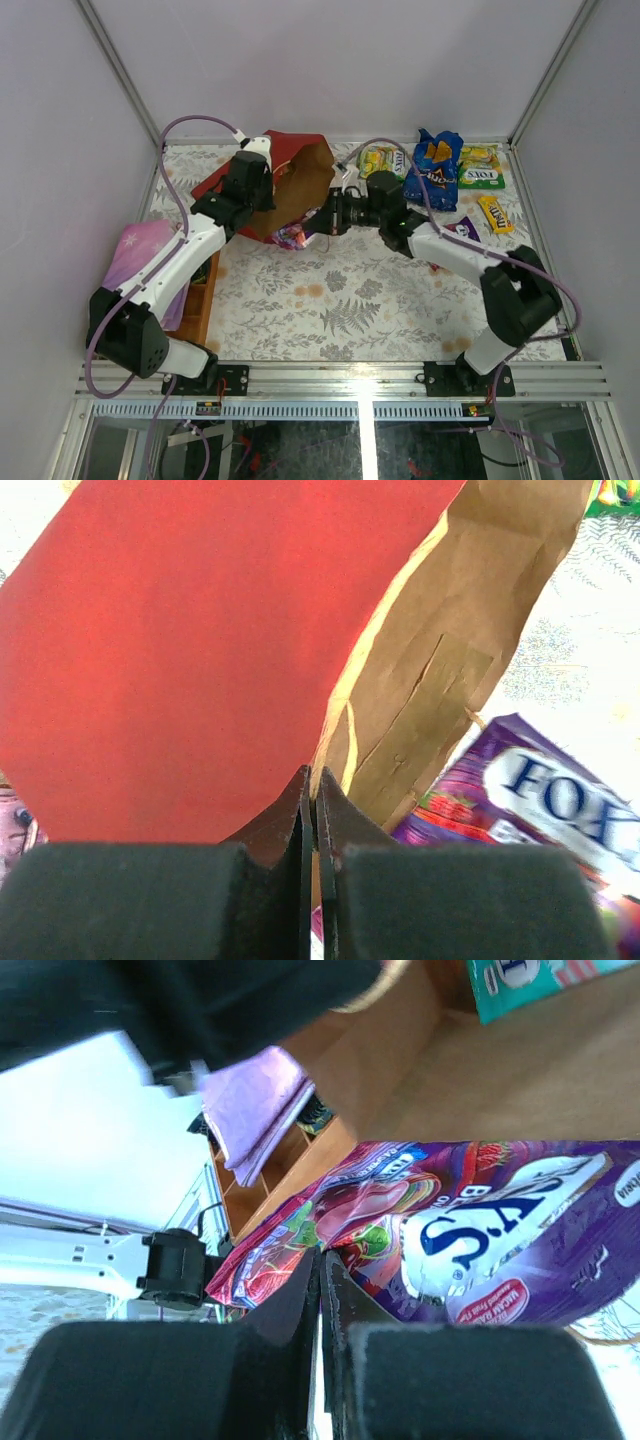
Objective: Take the snacks out of the paper bag
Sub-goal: Take out the snack from the paper bag, then place the snack at the center of the board.
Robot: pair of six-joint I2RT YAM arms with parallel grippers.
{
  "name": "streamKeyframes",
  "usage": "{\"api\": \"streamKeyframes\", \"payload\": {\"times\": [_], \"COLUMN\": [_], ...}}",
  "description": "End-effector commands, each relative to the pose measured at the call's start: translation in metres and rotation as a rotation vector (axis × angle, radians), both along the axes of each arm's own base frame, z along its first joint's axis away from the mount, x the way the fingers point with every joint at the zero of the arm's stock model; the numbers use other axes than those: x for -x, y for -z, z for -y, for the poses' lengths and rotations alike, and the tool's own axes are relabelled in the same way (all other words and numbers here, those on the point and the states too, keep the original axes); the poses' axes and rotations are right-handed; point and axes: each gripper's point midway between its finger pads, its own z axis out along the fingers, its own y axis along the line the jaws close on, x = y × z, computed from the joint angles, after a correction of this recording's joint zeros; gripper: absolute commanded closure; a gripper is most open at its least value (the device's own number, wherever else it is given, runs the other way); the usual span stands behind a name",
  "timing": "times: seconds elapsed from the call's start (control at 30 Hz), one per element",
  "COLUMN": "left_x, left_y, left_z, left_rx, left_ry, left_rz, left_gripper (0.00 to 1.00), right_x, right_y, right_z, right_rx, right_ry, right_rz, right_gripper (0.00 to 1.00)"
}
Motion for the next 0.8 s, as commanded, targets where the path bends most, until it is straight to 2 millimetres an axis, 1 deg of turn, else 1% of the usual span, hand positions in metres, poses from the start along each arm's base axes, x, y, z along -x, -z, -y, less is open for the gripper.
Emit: {"api": "streamKeyframes", "payload": {"times": [0.0, 0.1, 0.17, 0.2, 0.27, 0.33, 0.4, 0.47, 0.5, 0.53, 0.57, 0.63, 0.67, 0.7, 0.73, 0.77], "left_x": [-0.006, -0.007, -0.007, -0.006, -0.007, -0.007, -0.007, -0.007, -0.007, -0.007, -0.007, -0.007, -0.007, -0.008, -0.008, -0.008], "left_y": [0.001, 0.001, 0.0, 0.0, 0.001, 0.001, 0.001, 0.001, 0.002, 0.002, 0.002, 0.004, 0.004, 0.005, 0.005, 0.006], "left_z": [-0.003, -0.003, -0.003, -0.003, -0.003, -0.003, -0.003, -0.004, -0.004, -0.005, -0.005, -0.005, -0.005, -0.004, -0.004, -0.003], "left_rx": [0.006, 0.008, 0.011, 0.011, 0.011, 0.011, 0.01, 0.009, 0.007, 0.005, 0.004, 0.001, 0.002, 0.002, 0.003, 0.003], "left_ry": [-0.024, -0.023, -0.023, -0.022, -0.021, -0.02, -0.022, -0.024, -0.027, -0.028, -0.03, -0.031, -0.031, -0.028, -0.026, -0.024], "left_rz": [0.01, 0.01, 0.011, 0.009, 0.008, 0.005, 0.005, 0.006, 0.005, 0.004, 0.005, 0.002, 0.001, -0.003, -0.004, -0.007], "left_gripper": [1.0, 1.0, 1.0, 1.0, 1.0, 1.0, 1.0, 1.0, 1.0, 1.0, 1.0, 1.0, 1.0, 1.0, 1.0, 1.0], "right_x": [0.002, -0.018, -0.036, -0.043, -0.056, -0.062, -0.062, -0.06, -0.062, -0.058, -0.055, -0.051, -0.049, -0.049, -0.05, -0.05], "right_y": [-0.04, -0.043, -0.038, -0.035, -0.018, 0.006, 0.035, 0.062, 0.069, 0.08, 0.086, 0.089, 0.09, 0.089, 0.088, 0.092], "right_z": [0.036, 0.075, 0.104, 0.116, 0.134, 0.143, 0.15, 0.156, 0.16, 0.163, 0.164, 0.165, 0.167, 0.171, 0.176, 0.185], "right_rx": [0.017, 0.036, 0.045, 0.051, 0.1, 0.153, 0.175, 0.159, 0.128, 0.106, 0.085, 0.09, 0.111, 0.145, 0.188, 0.254], "right_ry": [0.027, 0.174, 0.297, 0.356, 0.46, 0.518, 0.556, 0.605, 0.633, 0.649, 0.656, 0.646, 0.643, 0.648, 0.664, 0.684], "right_rz": [0.158, 0.175, 0.176, 0.177, 0.158, 0.123, 0.068, 0.006, -0.014, -0.054, -0.088, -0.089, -0.082, -0.07, -0.057, -0.057], "right_gripper": [1.0, 1.0, 1.0, 1.0, 1.0, 1.0, 1.0, 1.0, 0.99, 0.94, 0.85, 0.59, 0.43, 0.33, 0.26, 0.22]}}
